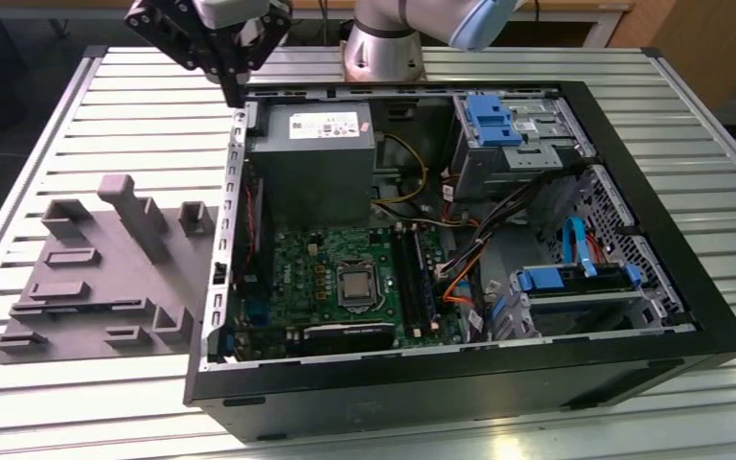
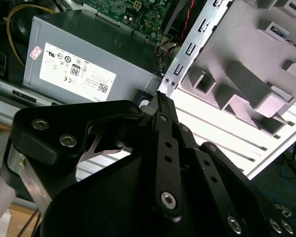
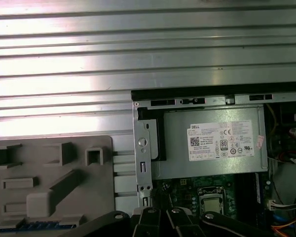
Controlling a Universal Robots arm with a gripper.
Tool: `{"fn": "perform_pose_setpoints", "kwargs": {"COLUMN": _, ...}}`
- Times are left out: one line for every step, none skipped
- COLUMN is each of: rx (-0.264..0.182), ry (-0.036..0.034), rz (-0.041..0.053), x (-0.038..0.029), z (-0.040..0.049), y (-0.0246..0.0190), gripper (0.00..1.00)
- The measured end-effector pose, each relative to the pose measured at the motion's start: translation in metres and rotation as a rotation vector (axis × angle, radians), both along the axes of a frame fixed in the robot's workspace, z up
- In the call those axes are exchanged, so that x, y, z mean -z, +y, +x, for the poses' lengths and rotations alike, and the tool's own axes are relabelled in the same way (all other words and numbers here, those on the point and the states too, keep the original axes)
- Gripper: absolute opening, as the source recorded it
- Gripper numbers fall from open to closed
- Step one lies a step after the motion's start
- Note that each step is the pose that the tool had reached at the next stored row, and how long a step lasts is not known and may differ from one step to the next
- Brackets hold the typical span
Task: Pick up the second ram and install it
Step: 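Reach for the second ram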
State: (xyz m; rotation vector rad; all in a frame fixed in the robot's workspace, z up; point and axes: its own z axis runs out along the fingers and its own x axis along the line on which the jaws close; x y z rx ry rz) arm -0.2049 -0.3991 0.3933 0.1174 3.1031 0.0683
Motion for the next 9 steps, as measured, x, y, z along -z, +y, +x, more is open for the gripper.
{"fn": "perform_pose_setpoints", "kwargs": {"rx": 0.000, "ry": 0.0000, "rz": 0.0000, "x": 0.0000, "z": -0.0004, "y": 0.0000, "gripper": 0.11}}
{"fn": "perform_pose_setpoints", "kwargs": {"rx": 0.000, "ry": 0.0000, "rz": -0.0001, "x": 0.0000, "z": -0.0007, "y": 0.0000, "gripper": 0.11}}
{"fn": "perform_pose_setpoints", "kwargs": {"rx": 0.000, "ry": 0.0000, "rz": -0.0001, "x": 0.0000, "z": -0.0011, "y": 0.0000, "gripper": 0.11}}
{"fn": "perform_pose_setpoints", "kwargs": {"rx": 0.000, "ry": 0.0000, "rz": 0.0000, "x": 0.0000, "z": -0.0015, "y": 0.0000, "gripper": 0.11}}
{"fn": "perform_pose_setpoints", "kwargs": {"rx": 0.000, "ry": 0.0000, "rz": 0.0000, "x": 0.0000, "z": -0.0018, "y": 0.0000, "gripper": 0.11}}
{"fn": "perform_pose_setpoints", "kwargs": {"rx": 0.000, "ry": 0.0000, "rz": -0.0001, "x": 0.0000, "z": -0.0021, "y": 0.0000, "gripper": 0.11}}
{"fn": "perform_pose_setpoints", "kwargs": {"rx": 0.000, "ry": 0.0001, "rz": -0.0001, "x": 0.0000, "z": -0.0025, "y": 0.0000, "gripper": 0.11}}
{"fn": "perform_pose_setpoints", "kwargs": {"rx": 0.000, "ry": 0.0000, "rz": -0.0001, "x": 0.0000, "z": -0.0028, "y": 0.0000, "gripper": 0.11}}
{"fn": "perform_pose_setpoints", "kwargs": {"rx": 0.000, "ry": 0.0000, "rz": 0.0000, "x": 0.0000, "z": -0.0032, "y": 0.0000, "gripper": 0.11}}
